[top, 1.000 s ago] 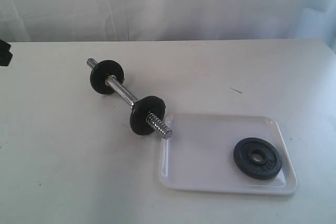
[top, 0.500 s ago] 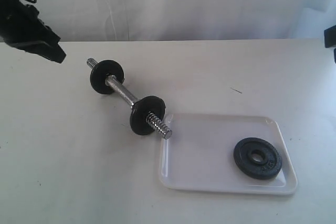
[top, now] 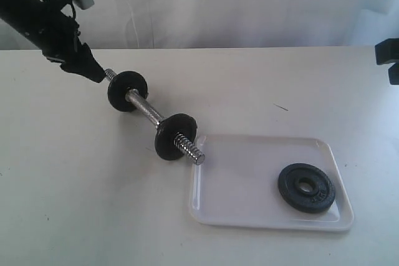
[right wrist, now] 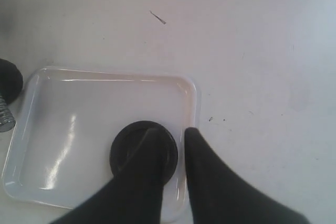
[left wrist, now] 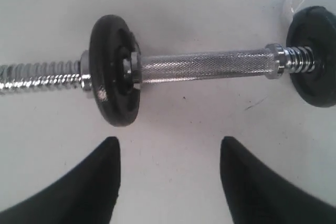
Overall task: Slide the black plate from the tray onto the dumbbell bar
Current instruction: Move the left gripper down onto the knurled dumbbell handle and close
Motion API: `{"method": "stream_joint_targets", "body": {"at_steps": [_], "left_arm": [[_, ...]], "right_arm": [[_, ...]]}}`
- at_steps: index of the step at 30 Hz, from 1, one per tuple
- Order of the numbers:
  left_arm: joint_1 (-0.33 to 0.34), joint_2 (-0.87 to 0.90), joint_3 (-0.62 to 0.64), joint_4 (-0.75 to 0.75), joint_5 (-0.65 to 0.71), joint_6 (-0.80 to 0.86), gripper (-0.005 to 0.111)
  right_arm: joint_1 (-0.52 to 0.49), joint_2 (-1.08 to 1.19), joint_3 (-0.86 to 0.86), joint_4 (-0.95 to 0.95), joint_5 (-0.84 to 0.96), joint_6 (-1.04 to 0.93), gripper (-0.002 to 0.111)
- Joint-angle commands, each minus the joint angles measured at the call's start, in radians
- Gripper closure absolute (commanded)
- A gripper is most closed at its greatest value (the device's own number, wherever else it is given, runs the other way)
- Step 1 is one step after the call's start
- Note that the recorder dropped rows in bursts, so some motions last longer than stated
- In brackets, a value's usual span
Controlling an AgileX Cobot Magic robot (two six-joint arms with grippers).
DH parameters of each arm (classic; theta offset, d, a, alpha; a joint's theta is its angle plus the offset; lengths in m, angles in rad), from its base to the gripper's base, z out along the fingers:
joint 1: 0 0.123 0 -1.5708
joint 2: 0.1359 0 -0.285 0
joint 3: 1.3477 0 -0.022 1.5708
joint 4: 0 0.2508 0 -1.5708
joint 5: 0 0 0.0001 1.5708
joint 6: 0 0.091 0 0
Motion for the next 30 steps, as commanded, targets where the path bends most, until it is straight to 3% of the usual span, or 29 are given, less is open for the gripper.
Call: {"method": "stream_joint_targets", "body": {"at_steps": [1, 8, 13, 23, 30], "left_arm": [[-0.028, 0.043, 0.004, -0.113, -0.005, 0.316, 0.043], [-0.052, 0.102, 0.004, -0.255, -0.001, 0.56, 0.043], [-0.056, 0.149, 0.004, -0.258, 0.008, 0.726, 0.043], [-0.069, 0.156, 0.006, -0.273, 0.083, 0.9, 0.043], [-0.094, 0.156, 0.053, -0.26, -0.013, 1.074, 0.043]], "right_arm": [[-0.007, 0.001, -0.007, 0.001, -0.009, -0.013, 0.093], [-0.007, 0.001, -0.007, 0.001, -0.005, -0.013, 0.093], [-0.007, 0.001, -0.007, 0.001, -0.002, -0.013, 0.093], [-0.007, 0.001, -0.007, 0.001, 0.0, -0.013, 0.093], [-0.007, 0.001, -0.007, -0.001, 0.002, -0.013, 0.093]]}}
